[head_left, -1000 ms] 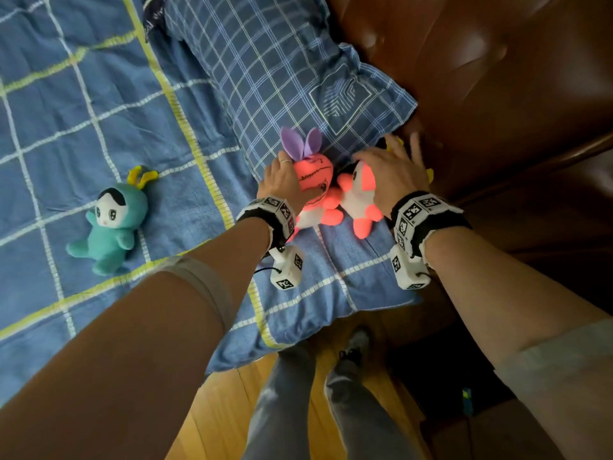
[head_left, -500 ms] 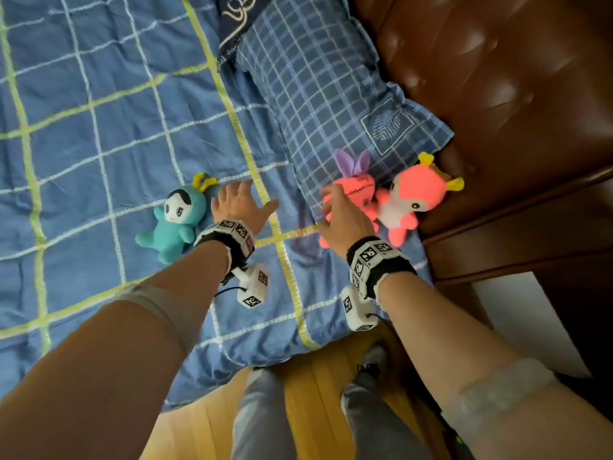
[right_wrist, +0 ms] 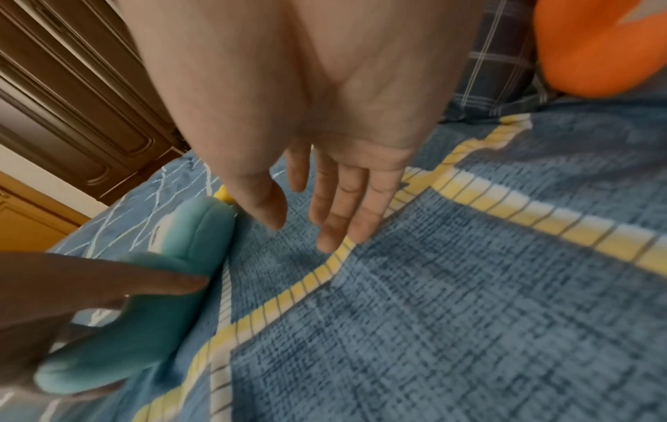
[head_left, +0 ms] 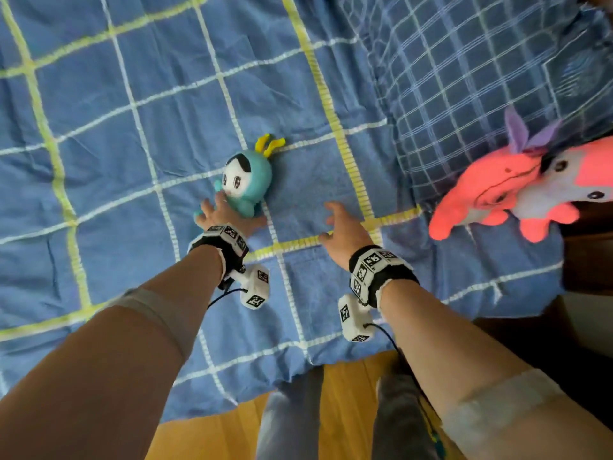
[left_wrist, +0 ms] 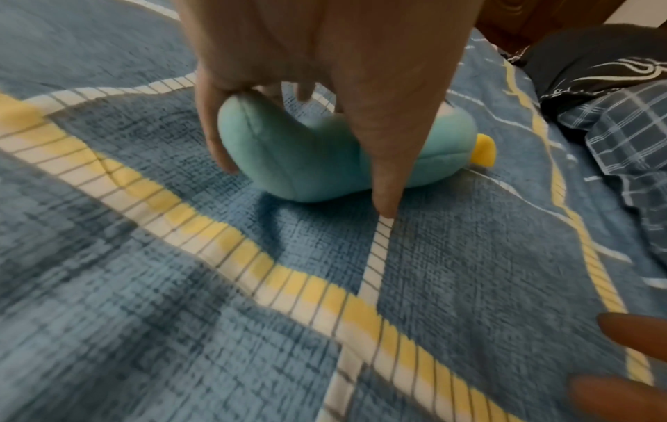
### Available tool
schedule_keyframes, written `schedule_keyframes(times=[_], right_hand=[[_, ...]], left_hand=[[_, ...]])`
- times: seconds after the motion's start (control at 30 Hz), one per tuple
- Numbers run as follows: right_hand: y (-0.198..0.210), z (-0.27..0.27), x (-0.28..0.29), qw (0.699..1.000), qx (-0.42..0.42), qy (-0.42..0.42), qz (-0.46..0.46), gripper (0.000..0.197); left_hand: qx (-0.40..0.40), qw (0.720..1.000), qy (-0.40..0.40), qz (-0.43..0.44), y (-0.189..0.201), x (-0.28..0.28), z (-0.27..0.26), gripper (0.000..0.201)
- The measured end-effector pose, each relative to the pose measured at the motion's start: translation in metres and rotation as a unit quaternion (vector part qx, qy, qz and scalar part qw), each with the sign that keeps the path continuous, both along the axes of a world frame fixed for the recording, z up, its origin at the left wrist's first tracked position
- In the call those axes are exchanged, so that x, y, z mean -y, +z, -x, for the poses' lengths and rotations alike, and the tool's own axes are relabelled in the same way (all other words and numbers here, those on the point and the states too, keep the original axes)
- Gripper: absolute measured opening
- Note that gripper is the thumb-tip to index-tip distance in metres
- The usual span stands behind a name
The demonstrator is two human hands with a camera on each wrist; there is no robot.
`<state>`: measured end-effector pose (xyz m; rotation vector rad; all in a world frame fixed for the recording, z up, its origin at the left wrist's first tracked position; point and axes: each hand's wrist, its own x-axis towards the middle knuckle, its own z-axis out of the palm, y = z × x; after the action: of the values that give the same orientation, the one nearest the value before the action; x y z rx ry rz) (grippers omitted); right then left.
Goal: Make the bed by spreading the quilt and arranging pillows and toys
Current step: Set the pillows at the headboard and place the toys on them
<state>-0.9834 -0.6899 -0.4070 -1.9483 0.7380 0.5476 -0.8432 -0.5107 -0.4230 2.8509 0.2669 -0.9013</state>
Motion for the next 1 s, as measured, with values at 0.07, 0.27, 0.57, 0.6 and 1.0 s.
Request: schedule_keyframes(times=[0.07, 0.27, 0.57, 0.6, 1.0], right_hand=[[-0.005, -0.006, -0.009, 1.0, 0.009, -0.015, -0.018, 0.057], [-0.002, -0.015, -0.017, 0.985, 0.007, -0.123, -0.12, 0.059], [0.003, 0.011, 0.01, 0.986, 0.039, -0.118, -0.113, 0.066], [0.003, 0.017, 0.01, 0.983, 0.057, -0.125, -0.121, 0.069], [0.084, 0.165, 0.132, 0.965, 0.121, -0.231, -0.007, 0.061]], left_hand=[[-0.001, 1.0, 0.005, 0.002, -0.008, -0.005, -0.01, 0.1], [-0.041, 0.996, -0.037, 0.077, -0.004, 0.006, -0.01, 0.073], [-0.053, 0.983, -0.098, 0.146, 0.028, 0.014, -0.001, 0.039], [-0.045, 0.977, -0.133, 0.16, 0.032, 0.019, 0.007, 0.034], [-0.158, 0.92, -0.196, 0.299, 0.092, 0.167, 0.157, 0.049]])
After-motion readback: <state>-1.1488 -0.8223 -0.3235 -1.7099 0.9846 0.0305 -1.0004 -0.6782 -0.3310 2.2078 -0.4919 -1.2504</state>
